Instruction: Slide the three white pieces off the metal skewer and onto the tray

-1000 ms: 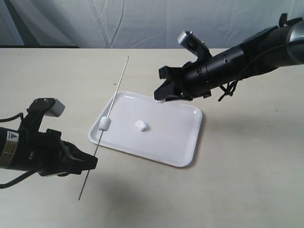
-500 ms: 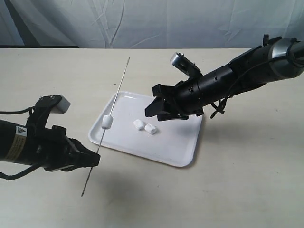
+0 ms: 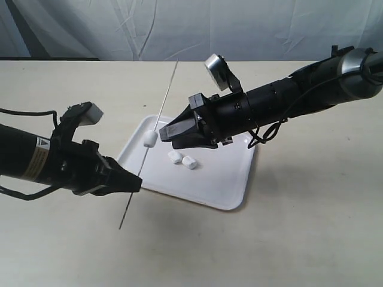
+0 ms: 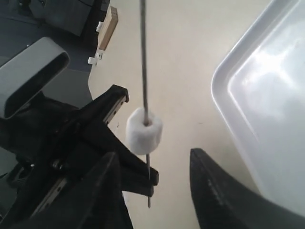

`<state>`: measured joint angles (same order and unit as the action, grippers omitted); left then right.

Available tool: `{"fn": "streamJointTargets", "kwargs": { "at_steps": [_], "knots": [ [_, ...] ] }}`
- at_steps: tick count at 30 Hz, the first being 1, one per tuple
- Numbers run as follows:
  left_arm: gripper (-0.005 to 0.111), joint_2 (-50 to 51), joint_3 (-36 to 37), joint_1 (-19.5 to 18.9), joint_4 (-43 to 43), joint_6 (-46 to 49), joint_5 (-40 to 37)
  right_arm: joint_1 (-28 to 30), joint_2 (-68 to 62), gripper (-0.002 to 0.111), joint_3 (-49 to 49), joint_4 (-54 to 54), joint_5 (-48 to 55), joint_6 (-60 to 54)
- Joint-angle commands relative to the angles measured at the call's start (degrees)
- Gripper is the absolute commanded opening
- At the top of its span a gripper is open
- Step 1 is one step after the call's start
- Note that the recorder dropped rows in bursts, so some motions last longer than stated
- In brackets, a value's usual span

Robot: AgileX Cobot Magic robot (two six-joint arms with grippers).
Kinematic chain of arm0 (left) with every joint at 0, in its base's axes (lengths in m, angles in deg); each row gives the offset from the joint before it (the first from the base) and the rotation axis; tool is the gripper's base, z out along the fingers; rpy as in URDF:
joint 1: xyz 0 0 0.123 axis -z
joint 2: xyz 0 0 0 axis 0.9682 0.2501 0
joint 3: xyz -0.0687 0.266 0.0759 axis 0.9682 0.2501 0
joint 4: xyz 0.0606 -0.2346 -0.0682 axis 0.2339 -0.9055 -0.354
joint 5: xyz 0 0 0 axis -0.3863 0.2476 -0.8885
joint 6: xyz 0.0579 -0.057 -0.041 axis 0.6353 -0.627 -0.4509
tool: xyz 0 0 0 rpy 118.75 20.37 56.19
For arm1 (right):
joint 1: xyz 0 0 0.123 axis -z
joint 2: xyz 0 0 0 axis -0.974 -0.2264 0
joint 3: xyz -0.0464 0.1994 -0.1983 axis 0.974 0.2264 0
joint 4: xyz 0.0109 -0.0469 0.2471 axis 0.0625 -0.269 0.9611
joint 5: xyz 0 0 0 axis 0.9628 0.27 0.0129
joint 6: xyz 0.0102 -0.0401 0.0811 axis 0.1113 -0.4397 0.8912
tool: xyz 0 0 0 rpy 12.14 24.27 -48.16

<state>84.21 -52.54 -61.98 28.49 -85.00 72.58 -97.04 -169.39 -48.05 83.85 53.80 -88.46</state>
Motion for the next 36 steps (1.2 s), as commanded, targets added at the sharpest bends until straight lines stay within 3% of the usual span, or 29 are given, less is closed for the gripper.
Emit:
{"fn": "streamJointTargets", "kwargs": {
  "at_steps": [1,9,17,26,36],
  "knots": [
    [0.0,1.53,-2.01,0.29,-0.92,0.12,4.83,0.02,-0.04,0.045,0.3,2.66,2.06,-2.28],
    [0.0,2.97,-2.78,0.29,-3.75,1.22,7.6,0.02,-0.04,0.045,0.3,4.29,2.19,-2.4],
    [0.0,2.97,-2.78,0.29,-4.23,2.38,7.37,0.02,-0.04,0.018,0.3,4.52,2.19,-2.4],
    [0.0,2.97,-2.65,0.29,-0.86,2.64,8.2,0.13,-0.04,0.017,-0.21,10.72,1.96,-2.78],
    [0.0,2.97,3.52,0.29,-0.36,2.64,8.98,0.13,-0.04,0.017,-6.26,12.63,-3.08,-2.78]
  ]
}}
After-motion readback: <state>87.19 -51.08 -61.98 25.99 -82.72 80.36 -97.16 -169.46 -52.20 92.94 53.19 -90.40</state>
